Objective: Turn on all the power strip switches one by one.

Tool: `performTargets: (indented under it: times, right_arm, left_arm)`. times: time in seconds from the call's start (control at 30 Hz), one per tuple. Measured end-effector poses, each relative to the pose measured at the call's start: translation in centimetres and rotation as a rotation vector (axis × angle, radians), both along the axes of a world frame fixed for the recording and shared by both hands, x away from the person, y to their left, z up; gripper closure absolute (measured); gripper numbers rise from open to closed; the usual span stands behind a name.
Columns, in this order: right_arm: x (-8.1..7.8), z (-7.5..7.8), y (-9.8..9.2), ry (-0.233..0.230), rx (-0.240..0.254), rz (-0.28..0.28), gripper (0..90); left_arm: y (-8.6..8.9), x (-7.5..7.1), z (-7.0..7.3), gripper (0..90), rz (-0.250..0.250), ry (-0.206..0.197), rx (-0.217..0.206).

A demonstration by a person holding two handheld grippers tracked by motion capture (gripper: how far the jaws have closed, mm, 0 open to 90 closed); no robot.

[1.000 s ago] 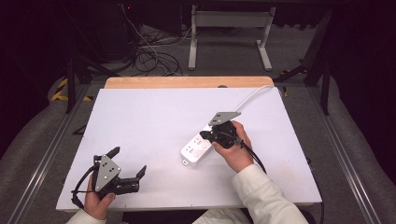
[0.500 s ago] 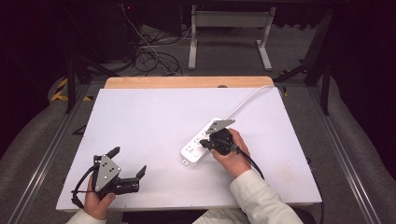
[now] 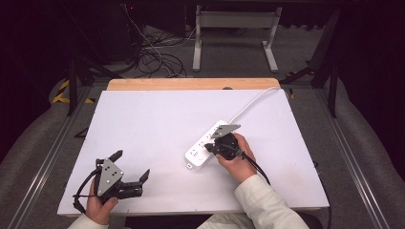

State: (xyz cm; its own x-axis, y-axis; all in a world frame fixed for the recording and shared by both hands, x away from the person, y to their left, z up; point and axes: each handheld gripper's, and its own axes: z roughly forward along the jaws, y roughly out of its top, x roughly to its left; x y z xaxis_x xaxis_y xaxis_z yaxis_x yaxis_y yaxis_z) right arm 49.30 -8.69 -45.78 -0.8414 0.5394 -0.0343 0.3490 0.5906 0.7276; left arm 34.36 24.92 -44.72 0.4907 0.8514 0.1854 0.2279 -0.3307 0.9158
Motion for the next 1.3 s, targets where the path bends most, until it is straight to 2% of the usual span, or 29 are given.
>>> performTargets:
  times: [0.33,0.7,0.83,0.87,0.9,0.93,0.97,1.13,1.3]
  right_arm:
    - [0.2,-0.2,-0.1,0.015,0.005,0.002,90.0]
    - [0.3,-0.2,0.3,0.016,-0.013,-0.012,90.0]
    - [0.3,0.5,0.7,-0.013,-0.042,0.015,90.0]
    - [0.1,1.0,0.6,-0.022,-0.008,0.027,90.0]
    - [-0.3,1.9,0.5,-0.042,0.063,0.044,90.0]
    - [-0.7,2.6,0.4,-0.057,0.095,0.048,90.0]
    - [-0.9,3.2,0.5,-0.065,0.105,0.059,90.0]
    - [-1.7,3.9,1.0,-0.072,0.068,0.092,90.0]
    - [-1.7,3.9,0.8,-0.059,0.071,0.089,90.0]
  left_arm:
    - [0.0,0.0,0.0,0.0,-0.003,0.000,0.004]
    - [-0.1,-0.1,0.0,0.0,-0.003,0.003,0.001]
    - [0.0,0.0,0.0,0.0,-0.001,0.002,-0.001]
    - [0.0,0.0,0.0,0.0,-0.001,0.004,0.000]
    - [0.0,0.1,0.0,0.0,0.000,0.004,-0.003]
    - [0.0,0.1,0.0,0.0,0.001,0.002,-0.003]
    - [0.0,0.1,-0.1,0.0,-0.001,0.005,0.000]
    - [-0.1,0.0,0.0,0.0,-0.001,0.003,-0.005]
    - [-0.1,0.1,-0.1,0.0,-0.002,0.003,0.004]
